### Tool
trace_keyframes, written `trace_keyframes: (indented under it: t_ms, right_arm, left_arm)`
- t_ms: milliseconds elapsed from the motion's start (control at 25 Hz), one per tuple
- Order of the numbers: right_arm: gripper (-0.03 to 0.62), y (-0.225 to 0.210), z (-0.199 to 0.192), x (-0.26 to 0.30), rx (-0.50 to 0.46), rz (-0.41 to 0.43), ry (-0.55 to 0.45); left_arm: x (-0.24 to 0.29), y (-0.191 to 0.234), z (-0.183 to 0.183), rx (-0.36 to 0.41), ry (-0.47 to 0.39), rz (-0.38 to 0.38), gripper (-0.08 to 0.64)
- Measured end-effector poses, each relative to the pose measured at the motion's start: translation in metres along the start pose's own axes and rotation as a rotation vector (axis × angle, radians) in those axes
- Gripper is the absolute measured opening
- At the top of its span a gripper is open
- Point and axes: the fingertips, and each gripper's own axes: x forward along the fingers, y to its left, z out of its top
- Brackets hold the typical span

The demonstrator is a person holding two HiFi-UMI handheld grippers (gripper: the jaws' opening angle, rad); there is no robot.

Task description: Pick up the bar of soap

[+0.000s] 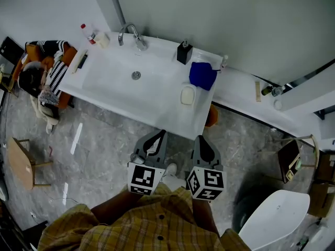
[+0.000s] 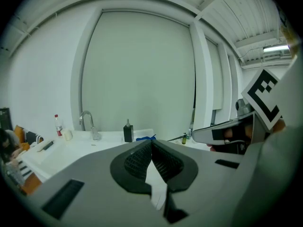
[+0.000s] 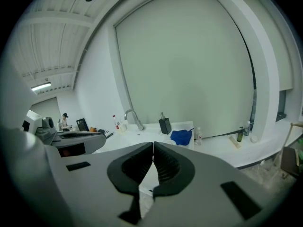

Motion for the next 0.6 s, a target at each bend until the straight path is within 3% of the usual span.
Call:
trace_keyframes:
  t_ms: [600]
  right_arm:
    - [0.021, -0.028, 0.014, 0.180, 0.014, -0.119, 0.149]
  left_arm:
    - [0.141, 0.102, 0.035, -0.007, 0.029, -0.108, 0.012]
